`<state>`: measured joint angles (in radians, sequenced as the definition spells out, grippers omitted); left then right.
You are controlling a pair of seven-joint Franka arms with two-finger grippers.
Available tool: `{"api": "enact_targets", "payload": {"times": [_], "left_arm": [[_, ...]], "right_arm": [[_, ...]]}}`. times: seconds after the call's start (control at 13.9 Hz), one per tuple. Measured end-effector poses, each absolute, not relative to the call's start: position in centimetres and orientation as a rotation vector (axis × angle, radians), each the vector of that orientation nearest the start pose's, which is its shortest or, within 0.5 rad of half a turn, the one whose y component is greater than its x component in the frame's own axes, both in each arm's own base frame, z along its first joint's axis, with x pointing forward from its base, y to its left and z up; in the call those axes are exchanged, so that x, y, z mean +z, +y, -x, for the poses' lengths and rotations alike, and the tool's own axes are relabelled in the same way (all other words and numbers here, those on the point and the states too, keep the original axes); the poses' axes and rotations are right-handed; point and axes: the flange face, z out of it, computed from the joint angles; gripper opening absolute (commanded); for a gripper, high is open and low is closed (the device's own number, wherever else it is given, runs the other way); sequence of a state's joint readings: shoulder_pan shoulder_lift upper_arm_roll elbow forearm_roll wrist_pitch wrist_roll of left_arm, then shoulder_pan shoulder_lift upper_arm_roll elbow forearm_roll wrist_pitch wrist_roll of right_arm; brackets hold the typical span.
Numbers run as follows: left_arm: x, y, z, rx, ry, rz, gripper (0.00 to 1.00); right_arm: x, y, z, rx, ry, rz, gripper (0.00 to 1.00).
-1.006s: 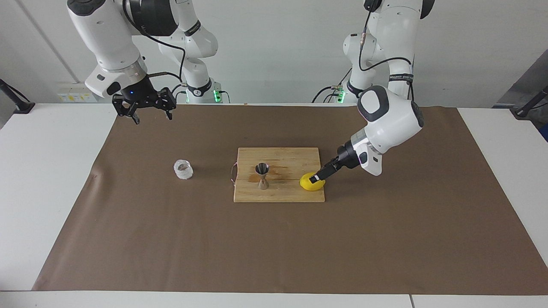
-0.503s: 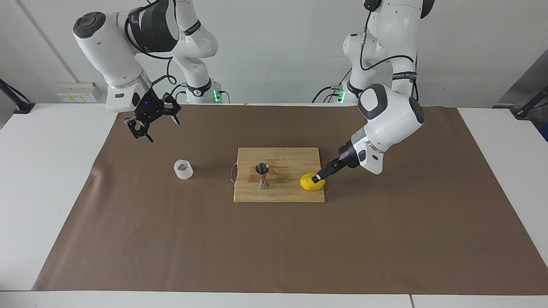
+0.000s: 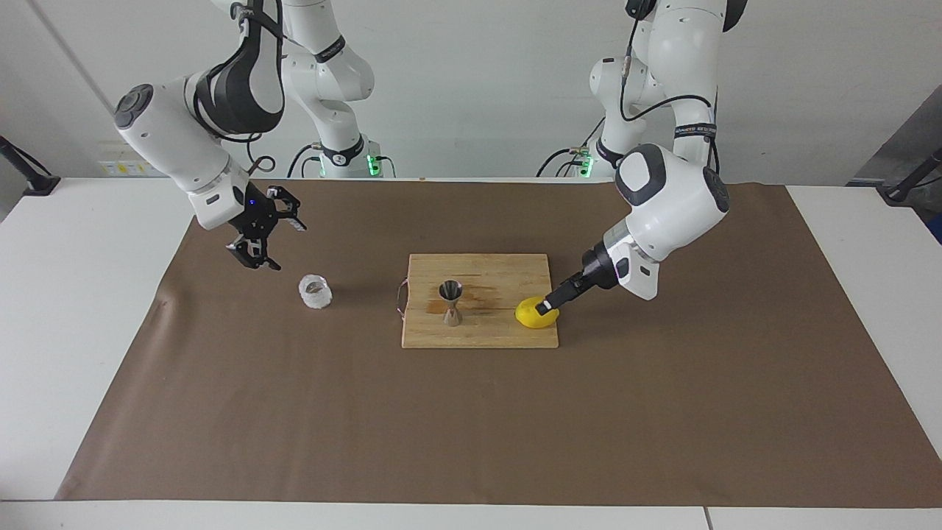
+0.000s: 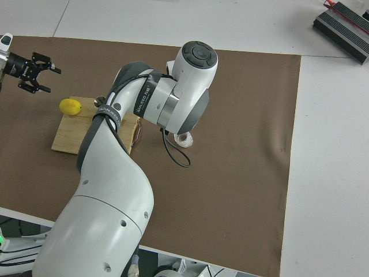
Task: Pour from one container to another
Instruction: 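Retract the left gripper while the right gripper opens toward the white cup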
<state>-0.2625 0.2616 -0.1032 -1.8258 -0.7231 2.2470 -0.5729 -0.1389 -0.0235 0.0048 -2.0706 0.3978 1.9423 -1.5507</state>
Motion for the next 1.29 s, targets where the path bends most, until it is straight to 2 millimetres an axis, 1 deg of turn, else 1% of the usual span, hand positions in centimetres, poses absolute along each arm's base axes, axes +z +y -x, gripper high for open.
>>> {"api": "enact_targets", "payload": {"times": [0.07,0.22,0.29,0.36,0.43,0.5,0.57,0.65,0.72,0.79,0.93,1.01,1.08,1.15,1.29], "left_arm": [[41.4,-24.4,-59.6,-0.194,0.783,-2.389,1.00],[41.5,-24.3,-59.6,-0.196,0.781,-2.403,1.00],[43.5,-23.7,-59.6,-0.211,0.817,-2.484,1.00],[46.8,-22.7,-59.7,-0.195,0.865,-2.498,1.00],[49.6,-21.7,-59.3,-0.175,0.889,-2.496,1.00],[51.3,-21.0,-58.8,-0.157,0.897,-2.494,1.00],[51.8,-20.7,-58.6,-0.147,0.894,-2.500,1.00],[51.6,-20.5,-58.6,-0.138,0.863,-2.523,1.00],[51.2,-20.0,-58.7,-0.120,0.779,-2.577,1.00],[50.7,-18.6,-59.0,-0.088,0.653,-2.663,1.00],[50.4,-14.2,-59.6,-0.035,0.390,-2.817,1.00],[50.6,-12.4,-59.8,-0.024,0.300,-2.872,1.00],[51.1,-11.2,-59.9,-0.017,0.235,-2.932,1.00],[52.0,-10.9,-59.9,-0.009,0.182,-2.996,1.00],[54.2,-11.2,-59.4,-0.010,0.119,-3.084,1.00]], "right_arm": [[42.1,-5.2,-53.4,-0.295,-1.696,2.213,1.00],[39.7,-5.3,-53.7,-0.315,-1.768,2.108,1.00],[38.6,-5.4,-53.9,-0.349,-1.804,2.066,1.00],[37.6,-5.5,-53.9,-0.383,-1.832,2.034,1.00],[36.5,-5.9,-53.7,-0.406,-1.848,2.008,1.00],[35.6,-6.3,-53.5,-0.419,-1.859,1.987,1.00],[34.9,-6.6,-53.3,-0.421,-1.868,1.968,1.00],[34.3,-6.8,-53.1,-0.429,-1.865,1.954,1.00],[33.7,-6.9,-52.8,-0.455,-1.855,1.938,1.00],[33.0,-7.2,-52.4,-0.482,-1.856,1.924,1.00],[31.4,-7.8,-51.9,-0.507,-1.852,1.908,1.00],[30.4,-8.0,-51.8,-0.532,-1.845,1.893,1.00],[29.3,-8.2,-51.7,-0.555,-1.841,1.876,1.00],[28.1,-8.6,-51.7,-0.564,-1.839,1.867,1.00],[26.1,-9.1,-51.5,-0.576,-1.821,1.853,1.00]]}}
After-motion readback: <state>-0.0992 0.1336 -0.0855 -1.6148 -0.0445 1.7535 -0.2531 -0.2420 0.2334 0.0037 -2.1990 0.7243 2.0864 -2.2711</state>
